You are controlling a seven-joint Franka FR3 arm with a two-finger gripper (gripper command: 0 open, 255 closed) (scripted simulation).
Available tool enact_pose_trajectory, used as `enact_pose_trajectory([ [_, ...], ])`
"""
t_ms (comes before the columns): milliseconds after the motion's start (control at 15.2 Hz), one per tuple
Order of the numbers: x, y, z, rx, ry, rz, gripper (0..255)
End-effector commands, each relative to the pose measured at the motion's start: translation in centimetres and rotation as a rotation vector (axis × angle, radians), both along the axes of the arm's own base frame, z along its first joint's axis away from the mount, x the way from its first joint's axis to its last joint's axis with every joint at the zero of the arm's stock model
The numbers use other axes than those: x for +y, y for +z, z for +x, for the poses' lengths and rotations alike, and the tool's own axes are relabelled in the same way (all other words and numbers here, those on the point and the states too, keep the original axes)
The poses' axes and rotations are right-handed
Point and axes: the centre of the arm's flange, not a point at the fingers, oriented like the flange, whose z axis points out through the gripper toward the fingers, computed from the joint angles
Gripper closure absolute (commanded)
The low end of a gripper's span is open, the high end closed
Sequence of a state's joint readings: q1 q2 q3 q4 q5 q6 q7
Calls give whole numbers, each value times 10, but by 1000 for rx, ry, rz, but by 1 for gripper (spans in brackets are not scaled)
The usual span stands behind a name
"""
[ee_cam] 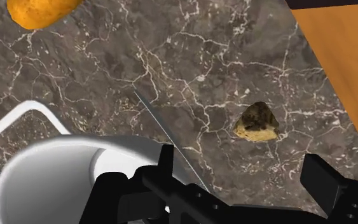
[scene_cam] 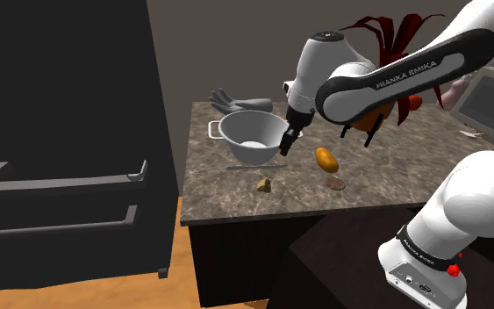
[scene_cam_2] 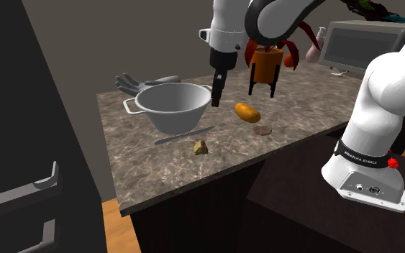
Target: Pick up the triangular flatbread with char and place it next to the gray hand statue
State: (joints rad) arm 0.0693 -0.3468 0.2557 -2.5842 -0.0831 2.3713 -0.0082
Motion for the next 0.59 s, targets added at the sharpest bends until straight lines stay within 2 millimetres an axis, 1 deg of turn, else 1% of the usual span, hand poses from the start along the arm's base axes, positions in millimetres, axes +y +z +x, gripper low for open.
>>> enact_pose_trajectory([
  [0, 17, -21, 4, 4, 22, -16, 0],
  [528, 64, -119, 22, 25, 107, -83, 0],
])
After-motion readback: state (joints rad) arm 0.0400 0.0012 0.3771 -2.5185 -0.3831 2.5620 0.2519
